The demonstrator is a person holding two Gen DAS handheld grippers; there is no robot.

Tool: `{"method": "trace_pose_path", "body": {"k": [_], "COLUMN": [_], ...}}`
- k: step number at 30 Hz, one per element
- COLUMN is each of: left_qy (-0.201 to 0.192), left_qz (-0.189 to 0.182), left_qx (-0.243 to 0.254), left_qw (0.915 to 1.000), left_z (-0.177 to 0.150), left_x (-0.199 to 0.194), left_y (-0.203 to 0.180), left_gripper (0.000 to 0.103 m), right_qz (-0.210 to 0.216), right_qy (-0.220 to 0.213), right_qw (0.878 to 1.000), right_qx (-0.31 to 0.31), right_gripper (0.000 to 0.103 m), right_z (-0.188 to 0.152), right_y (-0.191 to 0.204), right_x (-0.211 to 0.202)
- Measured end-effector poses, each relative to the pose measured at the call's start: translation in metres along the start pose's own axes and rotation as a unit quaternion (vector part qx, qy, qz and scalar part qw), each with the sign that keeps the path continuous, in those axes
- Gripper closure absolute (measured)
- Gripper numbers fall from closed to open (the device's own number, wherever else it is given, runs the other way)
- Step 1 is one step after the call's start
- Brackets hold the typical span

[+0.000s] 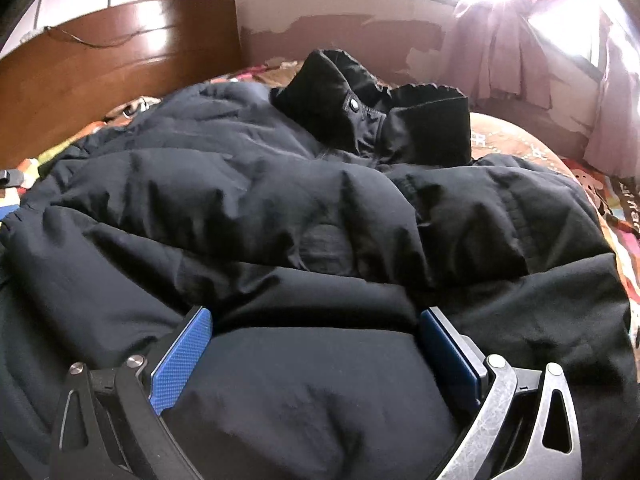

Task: Fold large clothes

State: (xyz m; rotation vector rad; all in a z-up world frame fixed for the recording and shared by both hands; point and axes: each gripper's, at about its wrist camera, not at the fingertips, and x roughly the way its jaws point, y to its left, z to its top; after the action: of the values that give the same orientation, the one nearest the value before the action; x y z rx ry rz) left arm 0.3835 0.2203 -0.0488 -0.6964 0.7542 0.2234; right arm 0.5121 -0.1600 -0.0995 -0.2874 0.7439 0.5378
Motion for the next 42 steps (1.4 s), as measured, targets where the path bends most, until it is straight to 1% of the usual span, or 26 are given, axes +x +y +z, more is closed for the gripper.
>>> {"method": "trace_pose_path", "body": {"k": [2, 4, 6, 8, 10, 13, 15, 16, 18, 19, 21, 23, 26, 28, 29, 30, 31, 32, 33, 34, 36, 37, 38, 40, 42], "left_qy": [-0.013, -0.025, -0.024, -0.019, -0.02, -0.014, -0.003, 0.001, -0.009, -0.012, -0.005, 0.001, 0.004, 0.001, 0.005, 0.005, 0.001, 0.0, -0.002, -0.008, -0.025, -0.035, -0.043, -0.062, -0.08], "left_qz": [0.009, 0.026, 0.031, 0.029, 0.039, 0.049, 0.045, 0.042, 0.043, 0.043, 0.042, 0.053, 0.039, 0.036, 0.041, 0.044, 0.055, 0.064, 0.075, 0.083, 0.071, 0.066, 0.064, 0.067, 0.081], "left_qx": [-0.016, -0.024, -0.038, -0.056, -0.073, -0.096, -0.114, -0.122, -0.149, -0.166, -0.188, -0.2, -0.218, -0.216, -0.214, -0.212, -0.212, -0.214, -0.223, -0.235, -0.263, -0.272, -0.273, -0.259, -0.235], "left_qw": [0.9998, 0.9991, 0.9985, 0.9978, 0.9964, 0.9941, 0.9924, 0.9916, 0.9879, 0.9851, 0.9812, 0.9783, 0.9751, 0.9757, 0.976, 0.9762, 0.9757, 0.9747, 0.972, 0.9684, 0.9618, 0.9594, 0.9589, 0.9615, 0.9653], "left_z": [0.015, 0.026, 0.033, 0.038, 0.044, 0.053, 0.059, 0.062, 0.068, 0.07, 0.076, 0.081, 0.085, 0.091, 0.094, 0.097, 0.1, 0.102, 0.103, 0.103, 0.102, 0.1, 0.1, 0.101, 0.101], "left_x": [-0.002, -0.005, -0.007, -0.009, -0.013, -0.015, -0.016, -0.015, -0.017, -0.016, -0.01, -0.002, 0.004, 0.005, 0.007, 0.008, 0.007, 0.008, 0.008, 0.006, 0.002, -0.002, -0.006, -0.015, -0.025], "left_y": [0.017, 0.035, 0.055, 0.074, 0.098, 0.131, 0.15, 0.158, 0.174, 0.182, 0.199, 0.215, 0.232, 0.236, 0.237, 0.239, 0.24, 0.241, 0.245, 0.249, 0.258, 0.259, 0.258, 0.251, 0.241], "left_gripper": [0.025, 0.025, 0.025, 0.025, 0.025, 0.025, 0.025, 0.025, 0.025, 0.025, 0.025, 0.025, 0.025, 0.025, 0.026, 0.027, 0.034, 0.047, 0.056, 0.073, 0.08, 0.084, 0.087, 0.09, 0.09], "right_qz": [-0.006, -0.007, 0.0, 0.001, 0.006, 0.018, 0.021, 0.021, 0.03, 0.032, 0.032, 0.022, 0.012, 0.001, -0.003, -0.006, -0.01, -0.018, -0.022, -0.025, -0.025, -0.025, -0.026, -0.03, -0.03], "right_qy": [0.021, 0.02, 0.024, 0.031, 0.033, 0.02, 0.004, -0.006, -0.027, -0.031, -0.038, -0.035, -0.021, 0.011, 0.017, 0.009, -0.001, -0.005, -0.004, 0.0, 0.005, 0.004, 0.003, 0.004, 0.007], "right_qw": [1.0, 0.998, 0.993, 0.989, 0.989, 0.993, 0.995, 0.995, 0.992, 0.99, 0.987, 0.987, 0.989, 0.991, 0.991, 0.991, 0.991, 0.992, 0.992, 0.992, 0.993, 0.993, 0.993, 0.993, 0.993], "right_qx": [0.018, 0.059, 0.116, 0.143, 0.142, 0.111, 0.097, 0.1, 0.123, 0.132, 0.153, 0.156, 0.144, 0.131, 0.131, 0.133, 0.132, 0.127, 0.123, 0.12, 0.119, 0.119, 0.118, 0.115, 0.114], "right_gripper": [0.0, 0.0, 0.0, 0.0, 0.0, 0.0, 0.0, 0.0, 0.0, 0.0, 0.0, 0.0, 0.0, 0.0, 0.0, 0.0, 0.0, 0.0, 0.0, 0.0, 0.0, 0.0, 0.0, 0.0, 0.0], "right_z": [0.008, 0.015, 0.019, 0.025, 0.036, 0.065, 0.086, 0.093, 0.109, 0.113, 0.122, 0.127, 0.126, 0.117, 0.113, 0.108, 0.106, 0.104, 0.104, 0.105, 0.105, 0.104, 0.103, 0.103, 0.102], "right_y": [-0.002, -0.003, 0.0, 0.009, 0.023, 0.054, 0.076, 0.083, 0.096, 0.099, 0.108, 0.117, 0.125, 0.131, 0.132, 0.133, 0.135, 0.138, 0.139, 0.14, 0.14, 0.141, 0.141, 0.142, 0.143], "right_x": [0.0, -0.009, -0.016, -0.022, -0.026, -0.031, -0.029, -0.028, -0.02, -0.016, -0.002, 0.014, 0.037, 0.059, 0.064, 0.067, 0.067, 0.067, 0.068, 0.07, 0.072, 0.072, 0.072, 0.074, 0.075]}}
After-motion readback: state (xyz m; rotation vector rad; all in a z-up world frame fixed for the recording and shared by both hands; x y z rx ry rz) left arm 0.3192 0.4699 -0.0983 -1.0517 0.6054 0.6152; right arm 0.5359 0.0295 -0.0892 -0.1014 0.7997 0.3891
